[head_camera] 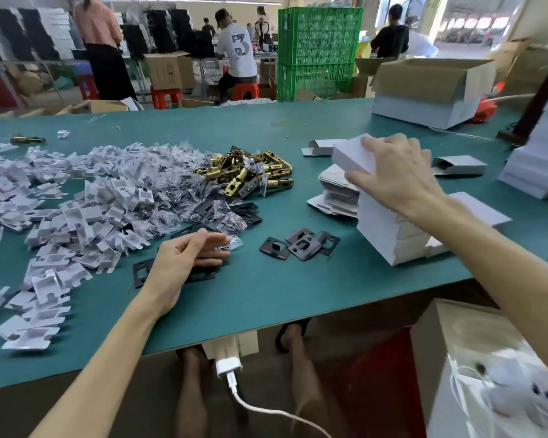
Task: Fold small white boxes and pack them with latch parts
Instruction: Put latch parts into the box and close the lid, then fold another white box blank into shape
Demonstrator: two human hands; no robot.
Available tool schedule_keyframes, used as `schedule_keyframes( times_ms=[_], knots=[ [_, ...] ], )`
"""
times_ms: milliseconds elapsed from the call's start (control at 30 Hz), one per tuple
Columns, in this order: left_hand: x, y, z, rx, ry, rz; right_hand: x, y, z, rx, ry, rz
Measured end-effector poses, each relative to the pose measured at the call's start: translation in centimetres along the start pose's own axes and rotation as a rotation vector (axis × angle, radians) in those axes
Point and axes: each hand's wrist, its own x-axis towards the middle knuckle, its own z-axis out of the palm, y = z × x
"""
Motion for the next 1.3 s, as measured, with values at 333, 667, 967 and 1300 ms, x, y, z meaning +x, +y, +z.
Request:
schedule_keyframes(
  times_ms=[333, 667, 967, 1300],
  knots=[
    [0.0, -0.2, 0.2, 0.034, 0.005, 0.001, 0.9, 4.3, 1.1, 0.045, -0.221, 0.178],
    [-0.1, -0.1, 0.4, 0.054, 0.033, -0.036, 1.6, -2.8, 2.5, -0.269, -0.050, -0.256],
    [0.1, -0.1, 0.0, -0.008, 0.043, -0.009, 9.6, -5.7, 12.6, -0.256, -0.391, 0.201],
    [0.8, -0.4, 0.0, -0.032, 0.017, -0.017, 9.2, -4.5, 13.1, -0.519, -0.273, -0.026]
  ],
)
